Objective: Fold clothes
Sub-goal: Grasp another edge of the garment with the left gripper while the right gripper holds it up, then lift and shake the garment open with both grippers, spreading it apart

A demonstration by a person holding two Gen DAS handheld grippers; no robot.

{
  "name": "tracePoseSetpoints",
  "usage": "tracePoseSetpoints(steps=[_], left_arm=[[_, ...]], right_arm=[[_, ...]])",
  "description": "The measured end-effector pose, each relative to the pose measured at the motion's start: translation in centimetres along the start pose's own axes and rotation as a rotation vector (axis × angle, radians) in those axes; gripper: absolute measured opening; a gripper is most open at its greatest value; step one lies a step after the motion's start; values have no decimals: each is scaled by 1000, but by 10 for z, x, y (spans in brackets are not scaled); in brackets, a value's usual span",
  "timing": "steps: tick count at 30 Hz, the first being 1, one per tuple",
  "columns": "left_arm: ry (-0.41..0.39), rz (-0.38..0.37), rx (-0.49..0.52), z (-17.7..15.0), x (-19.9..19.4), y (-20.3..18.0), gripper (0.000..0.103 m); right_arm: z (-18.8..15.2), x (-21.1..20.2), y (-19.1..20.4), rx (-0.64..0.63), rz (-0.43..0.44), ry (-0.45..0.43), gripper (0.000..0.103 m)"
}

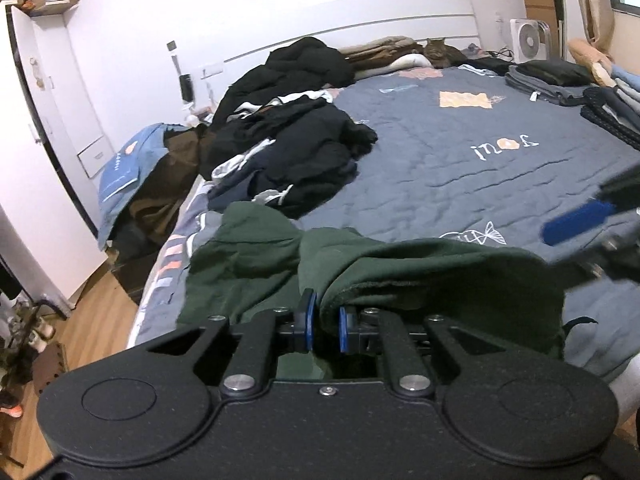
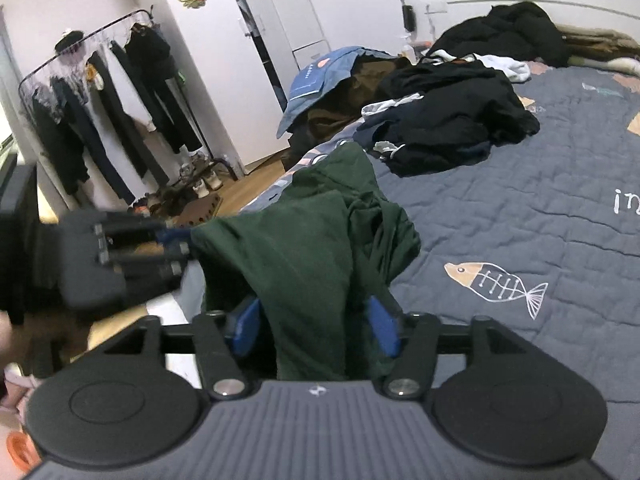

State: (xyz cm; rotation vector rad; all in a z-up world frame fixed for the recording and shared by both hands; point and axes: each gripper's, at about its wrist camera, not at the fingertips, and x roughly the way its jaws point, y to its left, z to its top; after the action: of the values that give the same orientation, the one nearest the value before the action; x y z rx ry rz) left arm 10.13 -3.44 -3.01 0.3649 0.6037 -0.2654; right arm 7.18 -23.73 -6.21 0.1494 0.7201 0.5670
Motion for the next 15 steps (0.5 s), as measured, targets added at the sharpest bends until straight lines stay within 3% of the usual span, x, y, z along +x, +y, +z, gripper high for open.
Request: tracePoseSetpoints(steps=[6,15], left_arm=[[9,8,-27,-4,-11,10,12],[17,17,-41,-1,-9,11,12]], right_arm=[[-37,0,5,-135,-26,0,70],[-75,28,-8,-133,12,78,70]])
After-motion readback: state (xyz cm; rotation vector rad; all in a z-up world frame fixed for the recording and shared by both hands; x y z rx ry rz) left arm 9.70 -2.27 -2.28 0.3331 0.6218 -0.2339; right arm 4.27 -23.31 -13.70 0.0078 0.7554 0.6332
